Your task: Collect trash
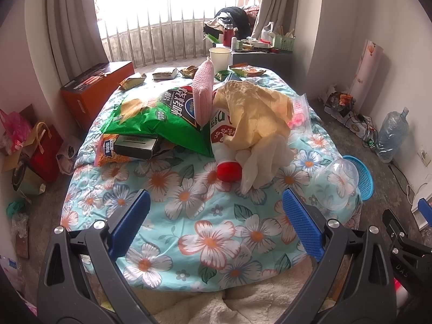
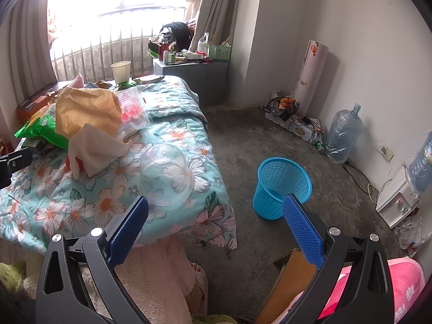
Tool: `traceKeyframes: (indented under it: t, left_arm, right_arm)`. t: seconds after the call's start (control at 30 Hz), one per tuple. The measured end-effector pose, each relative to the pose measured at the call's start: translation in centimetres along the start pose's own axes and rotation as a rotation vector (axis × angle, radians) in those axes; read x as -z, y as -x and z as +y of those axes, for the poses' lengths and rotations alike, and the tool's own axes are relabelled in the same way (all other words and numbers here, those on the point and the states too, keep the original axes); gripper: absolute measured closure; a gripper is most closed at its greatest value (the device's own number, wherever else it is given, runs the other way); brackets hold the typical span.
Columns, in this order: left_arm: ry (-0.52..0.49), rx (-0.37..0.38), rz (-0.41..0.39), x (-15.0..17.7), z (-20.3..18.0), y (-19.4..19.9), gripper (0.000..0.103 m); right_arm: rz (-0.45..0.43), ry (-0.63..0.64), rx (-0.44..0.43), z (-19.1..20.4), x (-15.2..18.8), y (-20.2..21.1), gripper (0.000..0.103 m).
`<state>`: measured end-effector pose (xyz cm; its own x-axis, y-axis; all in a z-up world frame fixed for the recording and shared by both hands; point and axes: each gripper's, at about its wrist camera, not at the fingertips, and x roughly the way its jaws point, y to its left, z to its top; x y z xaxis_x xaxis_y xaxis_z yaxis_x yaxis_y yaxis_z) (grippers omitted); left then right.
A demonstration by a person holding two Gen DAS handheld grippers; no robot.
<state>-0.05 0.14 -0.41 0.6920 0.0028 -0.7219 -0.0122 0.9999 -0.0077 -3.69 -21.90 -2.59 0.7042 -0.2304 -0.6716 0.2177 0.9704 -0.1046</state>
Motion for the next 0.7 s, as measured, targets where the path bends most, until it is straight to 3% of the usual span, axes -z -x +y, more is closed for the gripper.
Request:
traceKeyframes:
  t: [0.7]
  left_arm:
    - [-0.001, 0.001, 0.004, 0.12, 0.18, -0.13, 0.009]
  right_arm:
    - [0.000, -0.002, -0.001, 0.03, -0.01, 0.05, 0.006]
